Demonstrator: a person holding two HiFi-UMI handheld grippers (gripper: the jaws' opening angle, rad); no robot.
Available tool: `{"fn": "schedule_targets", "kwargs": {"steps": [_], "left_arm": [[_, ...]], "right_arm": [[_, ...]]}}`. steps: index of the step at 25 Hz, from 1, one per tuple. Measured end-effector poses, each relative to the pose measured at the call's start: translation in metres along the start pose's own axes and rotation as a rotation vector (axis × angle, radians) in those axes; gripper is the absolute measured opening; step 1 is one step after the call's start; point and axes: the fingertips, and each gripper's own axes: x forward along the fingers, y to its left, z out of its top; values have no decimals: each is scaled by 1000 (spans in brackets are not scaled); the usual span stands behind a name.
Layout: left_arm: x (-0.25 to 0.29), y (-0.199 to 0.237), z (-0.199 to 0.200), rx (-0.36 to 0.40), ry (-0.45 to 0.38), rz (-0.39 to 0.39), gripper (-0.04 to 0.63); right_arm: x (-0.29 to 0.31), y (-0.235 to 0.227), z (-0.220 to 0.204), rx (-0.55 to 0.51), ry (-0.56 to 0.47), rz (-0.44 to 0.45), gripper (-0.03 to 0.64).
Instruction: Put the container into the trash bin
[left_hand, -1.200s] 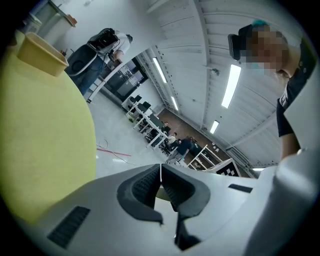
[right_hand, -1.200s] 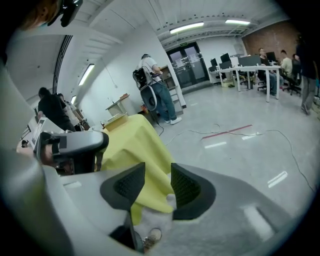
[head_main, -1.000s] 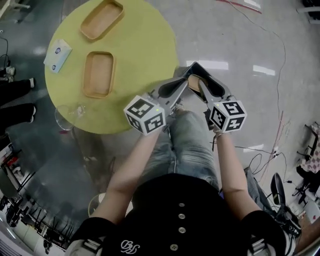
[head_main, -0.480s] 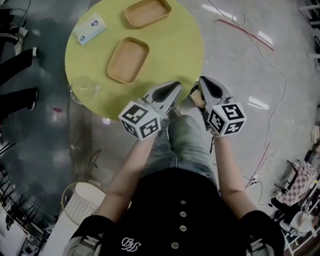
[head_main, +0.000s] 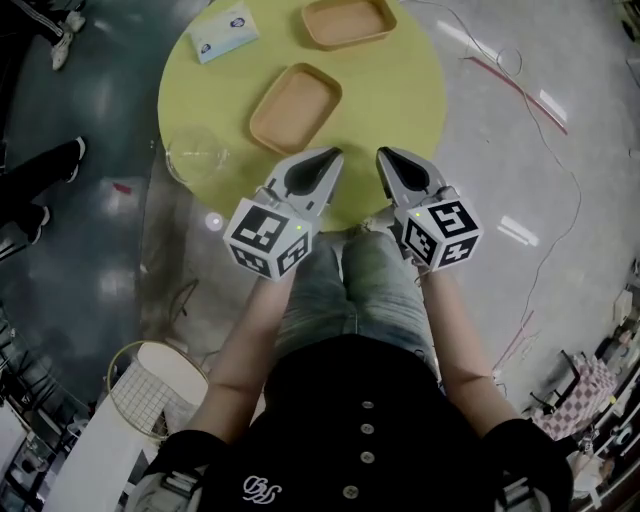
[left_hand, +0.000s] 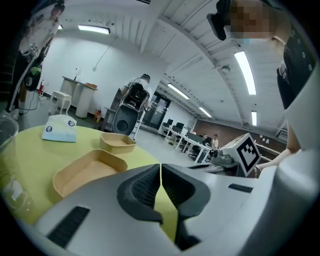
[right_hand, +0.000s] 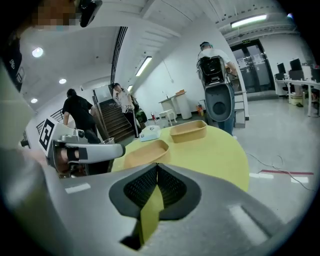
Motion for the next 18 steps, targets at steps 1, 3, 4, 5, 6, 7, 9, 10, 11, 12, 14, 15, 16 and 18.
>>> {"fn": "schedule_targets", "kwargs": {"steps": [1,3,4,5,6,7,9,10,11,12,14,15,16,18], "left_arm": [[0,1,1,7,3,3,17],[0,4,1,21,11,13,17],[0,5,0,31,16,18,17],[1,6,-1,42,22,22,17],[1,8,-1,56,28,26,17],[1,9,-2,71,35,31,17],[0,14,-3,106,53,46,17],[0,16,-3,122,64,54,17],[0,18,-3,135,75,62,17],[0,21,-4,146,85,70,17],[1,26,-5,158,104,87,17],[3,29,-7,164,115,93,17],[5,31,-9,173,129,97,17],[7,35,-14,213,165,103,17]], "right_arm": [[5,6,-1,-2,6,18,5],[12,14,-2,-8,14,47,5],[15,17,-2,-9,18,59,5],[17,19,-2,-10,20,68,5],[19,20,-3,-11,23,76,5],[21,21,-3,-12,24,83,5],[23,23,-3,-19,23,94,5],[23,23,-3,-23,23,98,5],[23,24,-3,-26,25,102,5],[24,25,-4,-25,28,106,5],[25,25,-6,-13,30,109,5],[26,25,-8,-5,30,108,5],[27,24,-9,3,30,107,5],[29,23,-12,8,33,105,5]]}}
